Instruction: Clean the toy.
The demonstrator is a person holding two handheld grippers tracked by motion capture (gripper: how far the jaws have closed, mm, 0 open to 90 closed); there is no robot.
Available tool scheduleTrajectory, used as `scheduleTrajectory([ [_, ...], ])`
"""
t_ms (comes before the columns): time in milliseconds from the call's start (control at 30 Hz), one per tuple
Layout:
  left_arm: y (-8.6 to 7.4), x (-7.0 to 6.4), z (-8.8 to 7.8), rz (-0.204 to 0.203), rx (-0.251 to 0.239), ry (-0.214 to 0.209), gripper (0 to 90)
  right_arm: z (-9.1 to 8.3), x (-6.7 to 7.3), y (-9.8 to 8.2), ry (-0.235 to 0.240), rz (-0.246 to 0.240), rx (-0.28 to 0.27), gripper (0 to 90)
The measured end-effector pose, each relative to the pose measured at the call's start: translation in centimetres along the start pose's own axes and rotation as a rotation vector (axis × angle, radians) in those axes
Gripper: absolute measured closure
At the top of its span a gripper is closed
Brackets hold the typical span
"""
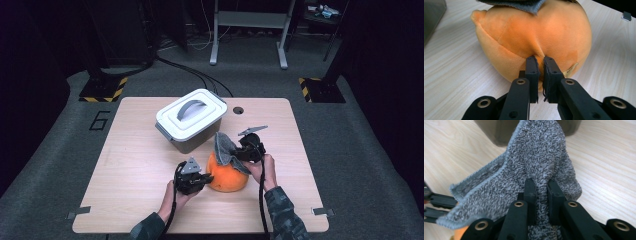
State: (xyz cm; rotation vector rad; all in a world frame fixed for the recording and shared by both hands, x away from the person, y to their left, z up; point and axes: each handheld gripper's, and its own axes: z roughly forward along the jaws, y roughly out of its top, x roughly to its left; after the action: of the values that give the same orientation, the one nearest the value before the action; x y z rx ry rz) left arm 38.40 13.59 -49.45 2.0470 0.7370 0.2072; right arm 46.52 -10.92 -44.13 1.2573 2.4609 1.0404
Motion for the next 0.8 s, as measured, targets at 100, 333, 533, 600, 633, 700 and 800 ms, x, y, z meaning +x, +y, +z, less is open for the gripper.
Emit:
scheduleTrajectory([
  [100,0.0,0.0,0.0,-0.014,-0.007,0.000,82.8,0.0,-1.2,-0.6,-0.021,0.033,0.007,80.4],
  [333,0.5,0.4,0.1,-0.050,-0.009,0.020,82.1,-1.2,-2.7,-2.3,-0.074,0.083,-0.003,80.3],
  [533,1.1,0.7,0.2,-0.095,0.002,0.037,82.0,-5.2,-0.4,-2.2,-0.064,0.045,-0.133,80.2],
  [600,1.2,0.7,0.2,-0.096,0.003,0.041,81.9,-5.8,1.4,-2.1,-0.046,0.001,-0.155,80.2],
  [633,1.2,0.7,0.3,-0.101,0.001,0.040,81.9,-5.9,1.9,-2.1,-0.033,-0.011,-0.160,80.2],
  [700,1.3,0.7,0.3,-0.098,0.007,0.044,81.9,-5.5,3.4,-2.0,-0.001,-0.042,-0.158,80.2],
  [800,1.3,0.7,0.3,-0.105,0.010,0.050,82.0,-3.6,5.3,-2.3,0.007,-0.101,-0.106,80.2],
])
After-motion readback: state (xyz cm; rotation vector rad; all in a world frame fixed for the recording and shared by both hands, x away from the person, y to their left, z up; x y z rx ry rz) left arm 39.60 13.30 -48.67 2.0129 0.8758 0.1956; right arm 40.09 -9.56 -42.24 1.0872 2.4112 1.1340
